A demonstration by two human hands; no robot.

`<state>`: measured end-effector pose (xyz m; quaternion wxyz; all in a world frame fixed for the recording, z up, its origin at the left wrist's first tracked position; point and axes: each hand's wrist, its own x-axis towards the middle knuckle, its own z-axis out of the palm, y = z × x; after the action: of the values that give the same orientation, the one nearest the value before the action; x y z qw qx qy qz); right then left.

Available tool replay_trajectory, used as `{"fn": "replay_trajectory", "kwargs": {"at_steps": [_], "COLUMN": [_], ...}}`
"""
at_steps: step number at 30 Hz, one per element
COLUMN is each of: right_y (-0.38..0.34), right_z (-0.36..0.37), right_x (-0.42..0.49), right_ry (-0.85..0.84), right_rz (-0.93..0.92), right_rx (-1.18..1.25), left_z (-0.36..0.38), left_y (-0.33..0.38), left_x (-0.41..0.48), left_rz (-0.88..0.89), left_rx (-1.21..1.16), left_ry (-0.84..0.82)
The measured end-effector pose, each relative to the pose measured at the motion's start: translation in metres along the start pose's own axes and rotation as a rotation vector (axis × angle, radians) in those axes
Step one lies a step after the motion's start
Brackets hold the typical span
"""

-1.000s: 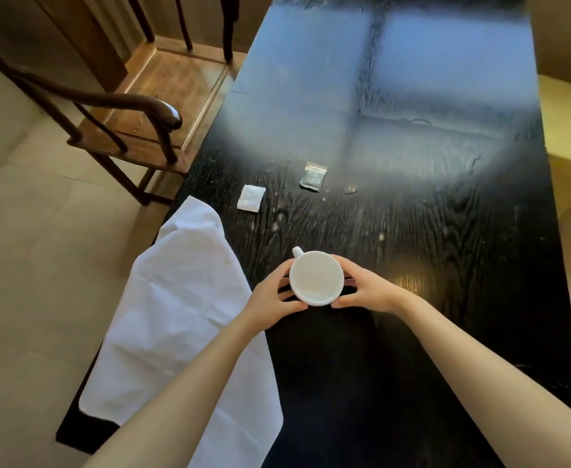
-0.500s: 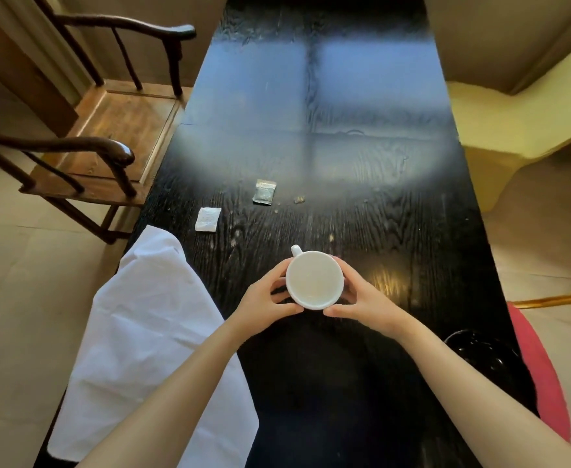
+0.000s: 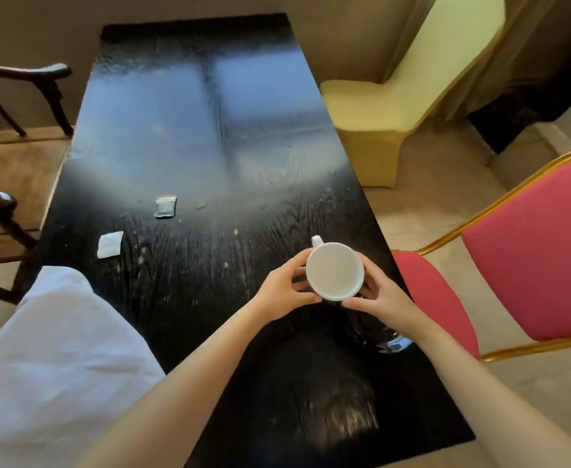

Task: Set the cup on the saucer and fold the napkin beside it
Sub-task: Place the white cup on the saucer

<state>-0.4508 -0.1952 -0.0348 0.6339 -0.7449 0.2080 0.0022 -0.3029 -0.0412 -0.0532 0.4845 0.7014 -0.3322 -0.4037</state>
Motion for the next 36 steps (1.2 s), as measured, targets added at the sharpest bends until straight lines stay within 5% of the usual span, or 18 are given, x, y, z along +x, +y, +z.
{"fn": "replay_trajectory", "kwargs": {"at_steps": [16, 36], "right_y": [0.085, 0.096], "right_z": [-0.051, -0.071], "right_x": [-0.044, -0.047], "right_ry": [0.074, 0.020], "right_rz": [0.174, 0.307], "right_rx": [0.035, -0.053], "left_z": [0.102, 0.116], "left_y": [-0.019, -0.015], "left_x": [0.037, 0.037], "left_rz": [-0.156, -0.175], "left_rx": [0.117, 0.235], "left_ry": [-0.118, -0.097]}}
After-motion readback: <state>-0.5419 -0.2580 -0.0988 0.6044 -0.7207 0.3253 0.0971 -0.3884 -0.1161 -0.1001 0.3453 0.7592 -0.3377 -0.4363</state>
